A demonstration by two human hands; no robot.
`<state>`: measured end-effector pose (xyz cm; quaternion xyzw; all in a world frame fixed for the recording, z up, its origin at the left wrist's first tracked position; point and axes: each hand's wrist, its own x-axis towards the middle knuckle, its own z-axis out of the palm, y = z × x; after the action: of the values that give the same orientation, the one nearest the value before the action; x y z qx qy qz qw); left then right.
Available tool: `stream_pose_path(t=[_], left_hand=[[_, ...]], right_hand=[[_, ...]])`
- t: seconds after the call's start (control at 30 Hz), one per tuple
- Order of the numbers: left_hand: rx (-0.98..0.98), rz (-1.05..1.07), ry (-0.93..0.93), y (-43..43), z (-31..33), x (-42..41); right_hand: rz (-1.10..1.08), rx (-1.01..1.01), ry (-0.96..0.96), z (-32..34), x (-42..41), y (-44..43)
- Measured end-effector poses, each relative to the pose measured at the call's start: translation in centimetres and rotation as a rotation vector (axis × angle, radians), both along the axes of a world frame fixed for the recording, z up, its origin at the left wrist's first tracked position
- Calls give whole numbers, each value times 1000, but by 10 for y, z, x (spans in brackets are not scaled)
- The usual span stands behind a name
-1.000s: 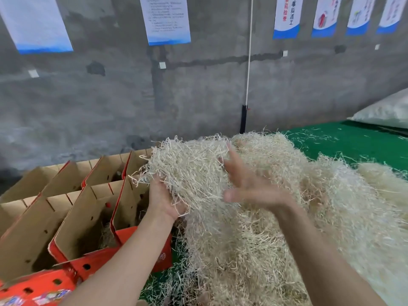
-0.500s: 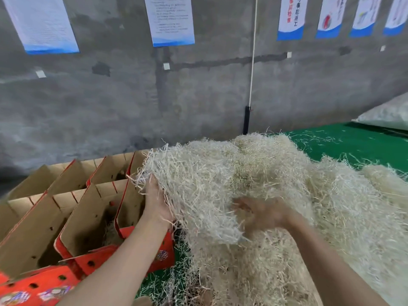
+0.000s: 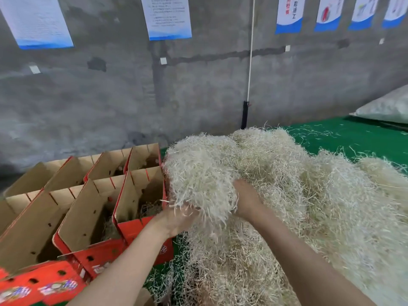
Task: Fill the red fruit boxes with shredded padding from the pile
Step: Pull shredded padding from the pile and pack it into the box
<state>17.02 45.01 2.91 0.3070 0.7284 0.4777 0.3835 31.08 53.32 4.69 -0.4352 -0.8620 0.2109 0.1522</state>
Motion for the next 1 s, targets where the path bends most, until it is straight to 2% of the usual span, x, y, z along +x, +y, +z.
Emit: stream_pose_path(t=[0.03, 0.07, 0.13, 0.2, 0.27, 0.3, 0.33, 0.4, 0.43, 0.5, 0.6, 0.67, 0.73, 0.83, 0.93, 1.0], left_hand=[[-42, 2, -9, 5, -4, 4], [-22, 22, -138, 8, -4, 15], [123, 34, -493, 18, 2, 24], [310, 147, -662, 24, 13, 20], [429, 192, -769, 26, 24, 12], [492, 214, -826, 29, 27, 5], [536, 247, -881, 30, 30, 3], [559, 257, -956, 31, 33, 2], [562, 244, -980, 31, 33, 4], [538, 212, -966, 30, 32, 3], [384, 66, -797, 22, 27, -6], [295, 29, -703, 19, 23, -10], [261, -1, -691, 18, 24, -13], [323, 35, -708, 19, 31, -19], [418, 52, -758, 20, 38, -29], [478, 51, -815, 23, 40, -37]], right_hand=[[6, -40, 27, -2, -2, -5], [2, -110, 78, -2, -4, -11], [-9, -163, 249, -5, -7, -9], [64, -134, 443, -6, -6, 4], [124, -269, 598, -9, 0, 11], [161, -341, 587, -13, 4, 14], [200, -392, 497, -21, 4, 16], [246, -386, 224, -41, 1, 20], [227, -360, 150, -51, 0, 25], [87, -341, 151, -61, 5, 38], [-45, -328, 209, -70, 26, 66], [-70, -298, 159, -73, 41, 82], [-112, -274, 71, -81, 53, 95], [-179, -177, -70, -90, 65, 105], [-146, -292, -63, -93, 70, 98], [-55, -262, -123, -84, 68, 89]])
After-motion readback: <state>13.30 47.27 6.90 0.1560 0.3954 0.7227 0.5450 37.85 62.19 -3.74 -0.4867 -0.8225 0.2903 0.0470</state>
